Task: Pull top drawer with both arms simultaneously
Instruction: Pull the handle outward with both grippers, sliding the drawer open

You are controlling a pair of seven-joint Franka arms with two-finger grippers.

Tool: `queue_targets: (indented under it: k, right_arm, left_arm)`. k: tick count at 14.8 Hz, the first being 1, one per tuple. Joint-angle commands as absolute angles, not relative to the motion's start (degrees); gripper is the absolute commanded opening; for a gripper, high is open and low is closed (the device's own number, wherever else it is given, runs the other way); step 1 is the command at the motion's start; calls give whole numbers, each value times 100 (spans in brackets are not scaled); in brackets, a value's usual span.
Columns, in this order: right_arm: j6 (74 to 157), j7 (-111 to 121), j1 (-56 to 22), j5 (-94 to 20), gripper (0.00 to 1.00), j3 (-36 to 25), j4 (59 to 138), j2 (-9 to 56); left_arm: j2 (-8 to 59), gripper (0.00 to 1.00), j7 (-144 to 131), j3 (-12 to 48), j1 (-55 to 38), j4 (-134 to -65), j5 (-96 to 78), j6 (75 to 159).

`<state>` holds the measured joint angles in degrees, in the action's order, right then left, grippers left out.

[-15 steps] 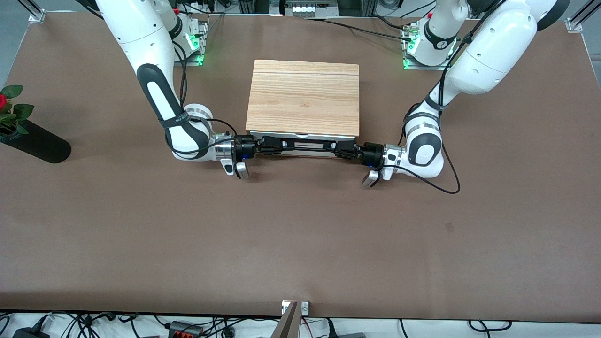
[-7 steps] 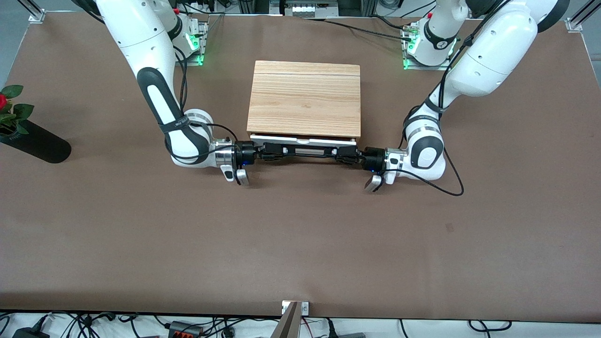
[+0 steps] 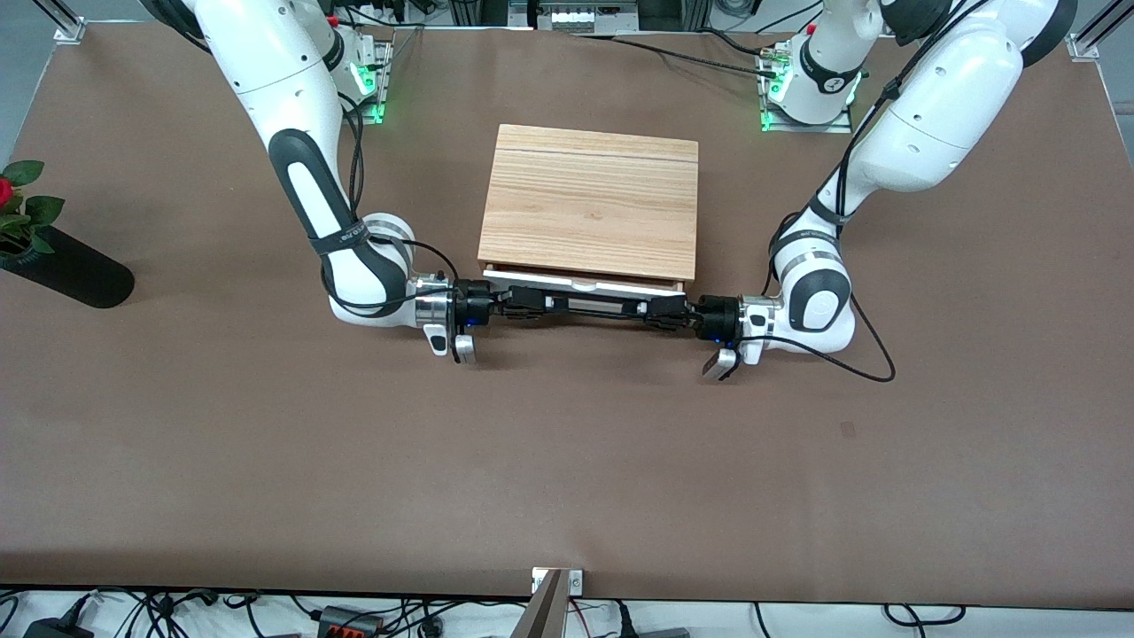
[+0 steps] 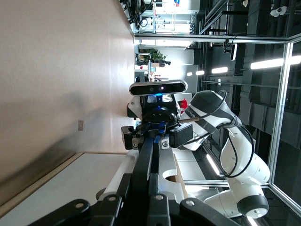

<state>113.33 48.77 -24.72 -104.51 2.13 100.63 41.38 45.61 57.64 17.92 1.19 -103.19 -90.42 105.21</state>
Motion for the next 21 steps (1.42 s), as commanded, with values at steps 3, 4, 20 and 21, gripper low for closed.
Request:
queue_targets:
  k: [3,4,20,21]
  right_arm:
    - [11619,4333,-2602,-10784,0,202,9668,4043]
    - [11619,4342,-2584,-10784,0,193,9659,4043]
    - [11610,4333,-2242,-10582,0,193,8913,4587]
    - [11610,4324,-2215,-10582,0,193,8825,4631]
  left_arm:
    - [4764,12,5905,1907,-62,-10090,-9229,11153]
    - [4772,12,6167,1899,-53,-10107,-9229,11179]
    - [4808,12,6512,1854,-44,-9967,-9176,11672]
    - [4816,12,6574,1854,-44,-9958,-9176,11681]
